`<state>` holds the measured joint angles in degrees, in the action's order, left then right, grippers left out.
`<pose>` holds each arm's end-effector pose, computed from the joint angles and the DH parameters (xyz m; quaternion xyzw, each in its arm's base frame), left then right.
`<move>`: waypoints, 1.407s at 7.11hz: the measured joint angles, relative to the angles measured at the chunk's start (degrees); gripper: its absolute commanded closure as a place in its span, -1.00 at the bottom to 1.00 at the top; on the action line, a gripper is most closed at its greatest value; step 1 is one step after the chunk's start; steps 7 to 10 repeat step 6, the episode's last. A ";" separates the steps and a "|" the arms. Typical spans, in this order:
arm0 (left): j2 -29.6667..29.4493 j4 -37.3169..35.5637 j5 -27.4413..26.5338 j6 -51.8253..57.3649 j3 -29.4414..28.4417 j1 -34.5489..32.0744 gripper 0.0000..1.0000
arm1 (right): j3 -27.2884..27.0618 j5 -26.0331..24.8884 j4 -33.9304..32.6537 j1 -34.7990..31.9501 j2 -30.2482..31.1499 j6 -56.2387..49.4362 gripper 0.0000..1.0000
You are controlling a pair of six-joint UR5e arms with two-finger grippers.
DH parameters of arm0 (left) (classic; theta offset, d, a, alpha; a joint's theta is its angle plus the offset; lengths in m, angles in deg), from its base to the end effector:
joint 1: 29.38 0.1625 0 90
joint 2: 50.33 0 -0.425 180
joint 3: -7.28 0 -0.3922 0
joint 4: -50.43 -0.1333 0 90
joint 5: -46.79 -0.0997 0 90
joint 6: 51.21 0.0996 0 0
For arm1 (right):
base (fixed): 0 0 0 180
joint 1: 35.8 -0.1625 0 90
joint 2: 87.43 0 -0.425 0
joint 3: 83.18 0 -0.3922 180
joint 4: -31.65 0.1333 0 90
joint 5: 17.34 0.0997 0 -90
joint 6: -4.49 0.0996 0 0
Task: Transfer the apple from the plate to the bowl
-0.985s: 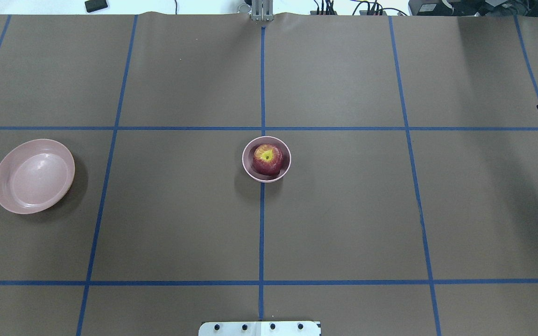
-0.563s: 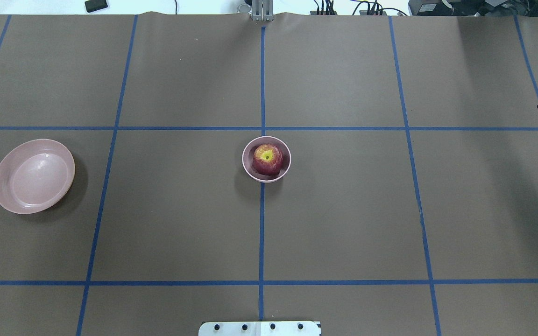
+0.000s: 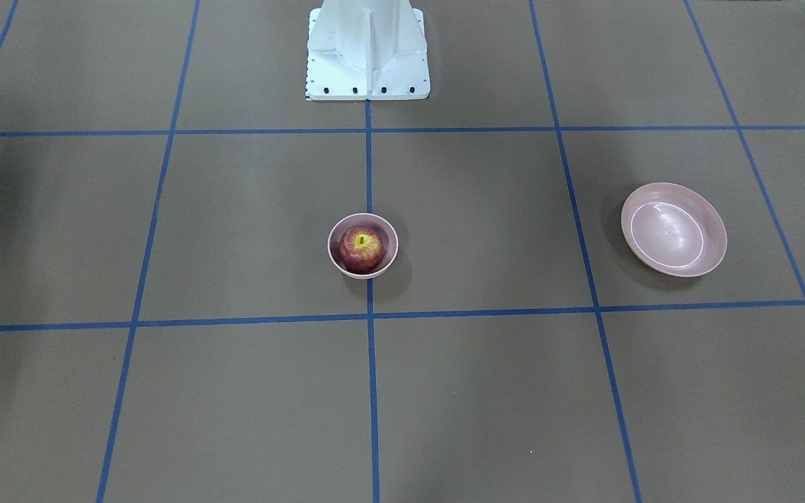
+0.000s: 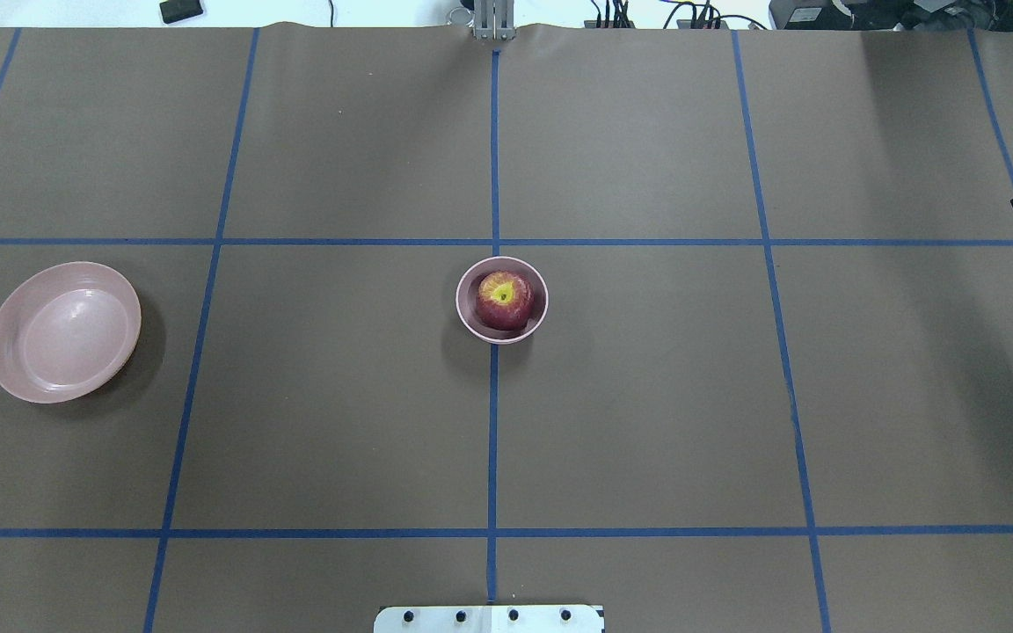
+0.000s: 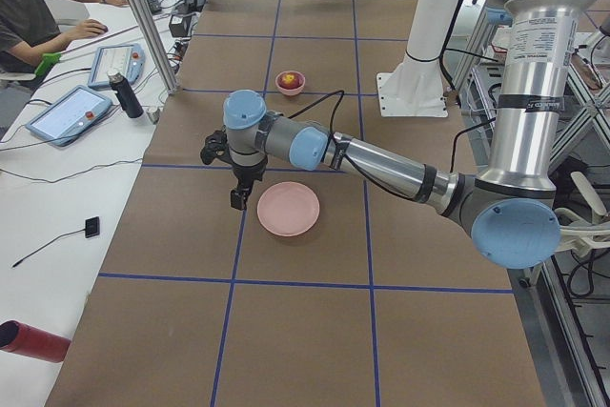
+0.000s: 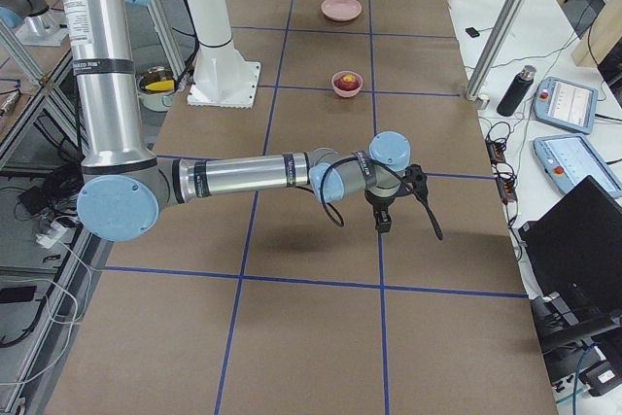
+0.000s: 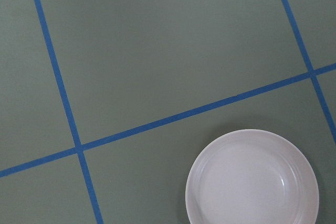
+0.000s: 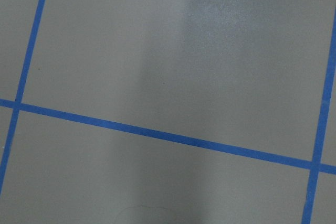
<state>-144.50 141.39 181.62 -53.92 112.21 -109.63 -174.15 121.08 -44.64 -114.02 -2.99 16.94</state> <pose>0.0258 -0.5226 0.4902 0.1193 0.3907 0.1222 0.9045 -0.0542 -0.5477 0.5684 0.0720 -0.4283 -0.0668 0.8983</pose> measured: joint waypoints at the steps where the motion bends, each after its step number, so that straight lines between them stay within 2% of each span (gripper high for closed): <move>1: -0.16 0.03 0.00 -0.09 0.29 0.00 -0.95 | 0.03 0.00 0.00 0.00 0.02 0.02 -1.00; 10: -0.18 1.68 0.05 -0.18 0.49 0.09 -0.95 | 0.00 -0.48 0.07 -0.08 0.31 0.01 -1.00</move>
